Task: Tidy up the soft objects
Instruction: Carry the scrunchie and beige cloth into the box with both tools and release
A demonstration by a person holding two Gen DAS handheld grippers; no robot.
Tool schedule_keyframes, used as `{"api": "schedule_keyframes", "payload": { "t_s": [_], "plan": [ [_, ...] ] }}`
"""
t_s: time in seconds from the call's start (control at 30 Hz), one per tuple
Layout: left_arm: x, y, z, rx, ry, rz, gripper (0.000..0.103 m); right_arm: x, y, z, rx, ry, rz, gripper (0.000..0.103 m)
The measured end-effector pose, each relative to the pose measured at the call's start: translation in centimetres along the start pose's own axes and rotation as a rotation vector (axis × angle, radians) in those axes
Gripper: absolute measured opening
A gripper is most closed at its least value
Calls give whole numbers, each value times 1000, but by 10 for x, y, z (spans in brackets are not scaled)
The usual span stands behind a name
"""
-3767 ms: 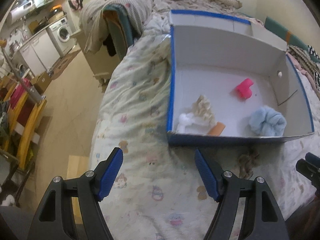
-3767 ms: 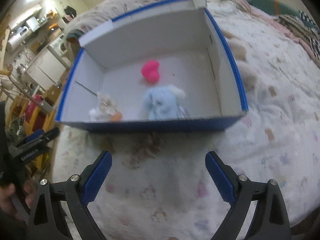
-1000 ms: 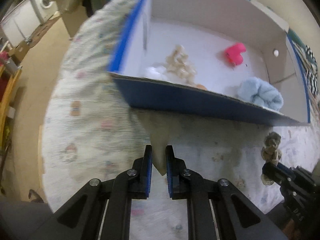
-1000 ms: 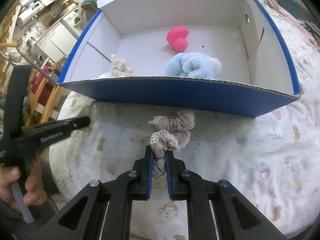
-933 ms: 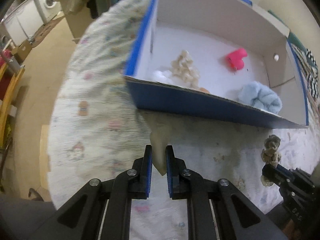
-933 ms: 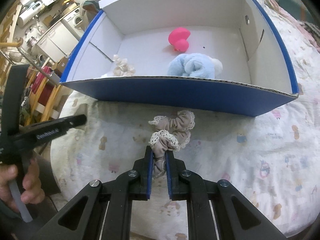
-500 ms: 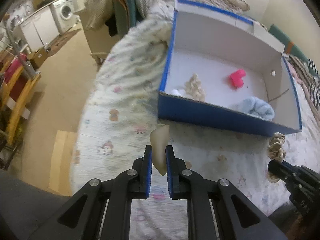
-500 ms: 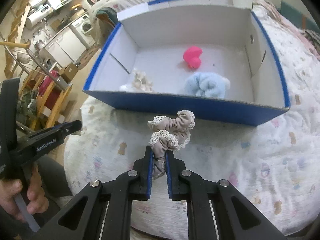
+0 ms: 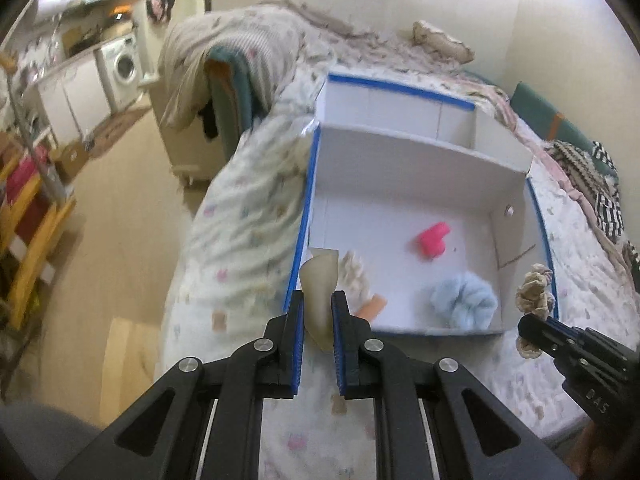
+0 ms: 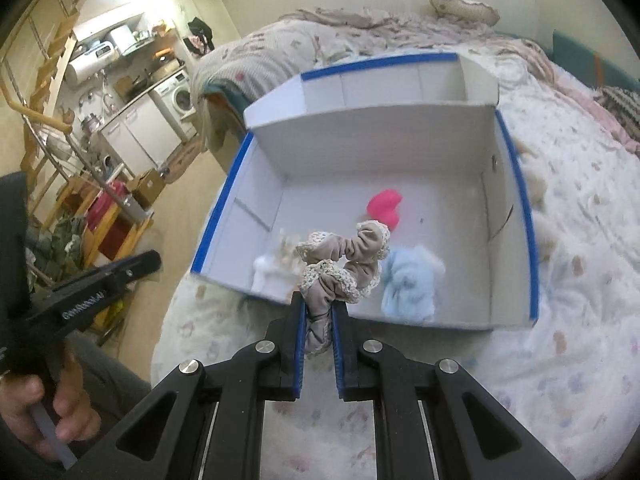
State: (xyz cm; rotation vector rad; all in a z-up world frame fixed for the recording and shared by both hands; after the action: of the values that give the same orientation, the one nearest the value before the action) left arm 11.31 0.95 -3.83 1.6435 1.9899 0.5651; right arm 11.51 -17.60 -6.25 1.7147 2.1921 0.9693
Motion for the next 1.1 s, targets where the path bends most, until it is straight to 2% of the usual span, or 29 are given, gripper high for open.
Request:
{"api": "schedule_keyframes", "payload": {
  "t_s": [0.2, 0.43, 0.73, 0.8, 0.97, 1.1],
  "plan": [
    [-18, 32, 13, -25, -9, 35, 12, -20, 21, 8, -30, -20, 4, 14],
    [-37, 49, 42, -14, -10, 62, 12, -44, 42, 25, -33, -37, 34, 14],
    [-64, 41, 89, -16, -11, 141, 12, -60, 57, 58, 0, -44, 63, 14],
    [-64, 38, 101, -15, 13, 171, 12, -61, 54, 66, 23, -45, 64, 14],
    [-52, 29, 132, 80, -12, 105, 12, -61, 42, 83, 83, -48, 66, 14],
    [-49, 23, 143, 111, -22, 89, 13, -60, 33, 91, 125, -41, 78, 14]
  ]
}}
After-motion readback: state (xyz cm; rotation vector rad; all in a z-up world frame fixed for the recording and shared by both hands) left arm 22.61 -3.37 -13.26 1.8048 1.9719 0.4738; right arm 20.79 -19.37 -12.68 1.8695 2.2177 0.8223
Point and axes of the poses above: each gripper's, at about its wrist camera, not at the fingertips, and z roughly the way its jaws point, x to its left, y to its top, the point moved 6 cm from there along z, roughly the way its jaws point, and after that the axes turned 5 degrees about -z, right-handed, at the moved point
